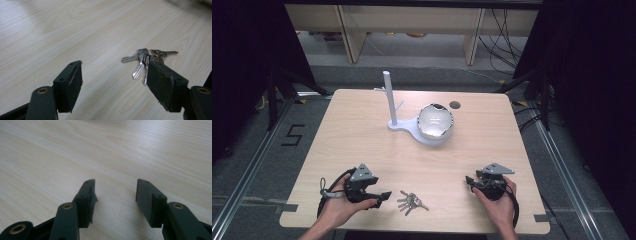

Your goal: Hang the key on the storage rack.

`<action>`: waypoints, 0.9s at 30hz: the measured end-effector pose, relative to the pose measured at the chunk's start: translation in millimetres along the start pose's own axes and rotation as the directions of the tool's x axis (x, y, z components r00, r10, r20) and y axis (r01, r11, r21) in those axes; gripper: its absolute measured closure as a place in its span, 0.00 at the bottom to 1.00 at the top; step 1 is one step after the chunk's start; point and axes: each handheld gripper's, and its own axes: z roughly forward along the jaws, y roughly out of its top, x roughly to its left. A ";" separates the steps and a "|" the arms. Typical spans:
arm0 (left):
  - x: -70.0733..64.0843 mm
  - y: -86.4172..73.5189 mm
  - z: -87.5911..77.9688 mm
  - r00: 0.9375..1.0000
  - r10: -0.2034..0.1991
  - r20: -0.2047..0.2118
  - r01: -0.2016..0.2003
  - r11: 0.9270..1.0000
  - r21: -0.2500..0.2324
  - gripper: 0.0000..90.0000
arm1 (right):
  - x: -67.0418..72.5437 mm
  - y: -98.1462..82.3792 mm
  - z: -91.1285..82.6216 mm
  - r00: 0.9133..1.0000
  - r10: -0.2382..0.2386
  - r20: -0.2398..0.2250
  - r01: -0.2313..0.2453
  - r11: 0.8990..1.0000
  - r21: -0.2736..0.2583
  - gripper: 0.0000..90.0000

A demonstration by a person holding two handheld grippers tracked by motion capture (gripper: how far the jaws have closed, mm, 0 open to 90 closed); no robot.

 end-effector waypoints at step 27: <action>-38.3 52.6 42.6 0.994 0.091 0.068 -0.109 0.932 0.346 0.34 | 1.9 1.0 0.6 0.999 0.038 -0.017 -0.038 0.999 0.003 0.53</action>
